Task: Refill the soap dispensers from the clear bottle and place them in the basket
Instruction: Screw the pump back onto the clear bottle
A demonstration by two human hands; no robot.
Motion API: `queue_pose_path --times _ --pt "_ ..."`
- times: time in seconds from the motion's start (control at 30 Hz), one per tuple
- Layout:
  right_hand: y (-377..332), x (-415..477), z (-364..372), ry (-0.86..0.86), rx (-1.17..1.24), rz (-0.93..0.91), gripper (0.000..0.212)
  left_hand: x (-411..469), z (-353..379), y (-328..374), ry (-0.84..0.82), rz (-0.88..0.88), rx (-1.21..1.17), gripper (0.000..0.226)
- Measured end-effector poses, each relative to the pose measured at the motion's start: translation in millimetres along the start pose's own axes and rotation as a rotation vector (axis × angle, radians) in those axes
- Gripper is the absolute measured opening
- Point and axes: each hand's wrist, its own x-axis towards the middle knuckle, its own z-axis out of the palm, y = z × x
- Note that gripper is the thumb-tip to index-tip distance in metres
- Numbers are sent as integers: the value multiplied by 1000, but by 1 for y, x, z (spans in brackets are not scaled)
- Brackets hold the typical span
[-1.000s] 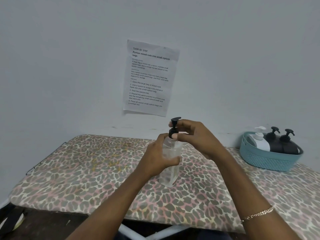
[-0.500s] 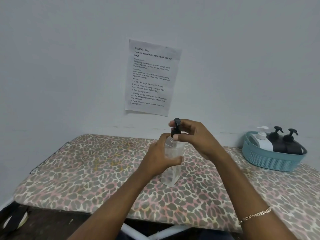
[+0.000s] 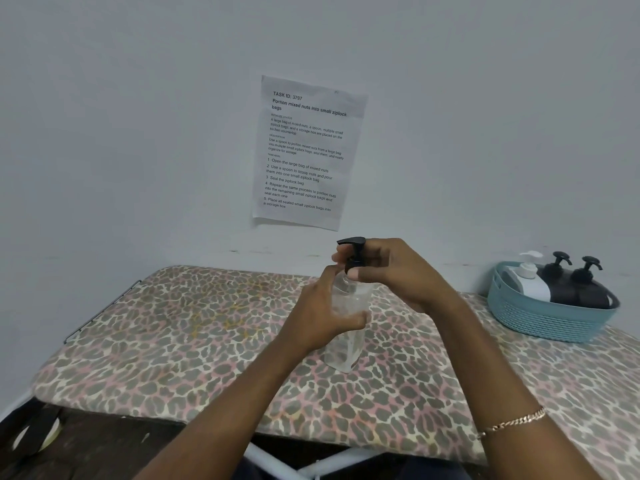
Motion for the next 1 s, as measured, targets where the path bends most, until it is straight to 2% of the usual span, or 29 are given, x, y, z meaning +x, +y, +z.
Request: queue_pose_path --times 0.5,0.8,1.0 --pt "10 -5 13 231 61 -5 30 -2 6 0 42 -4 18 76" --pt "12 -16 45 540 -63 -21 27 -2 9 -2 56 -11 -6 70" --pt "13 -20 48 547 -120 -33 25 -4 9 -1 37 -17 -36 70"
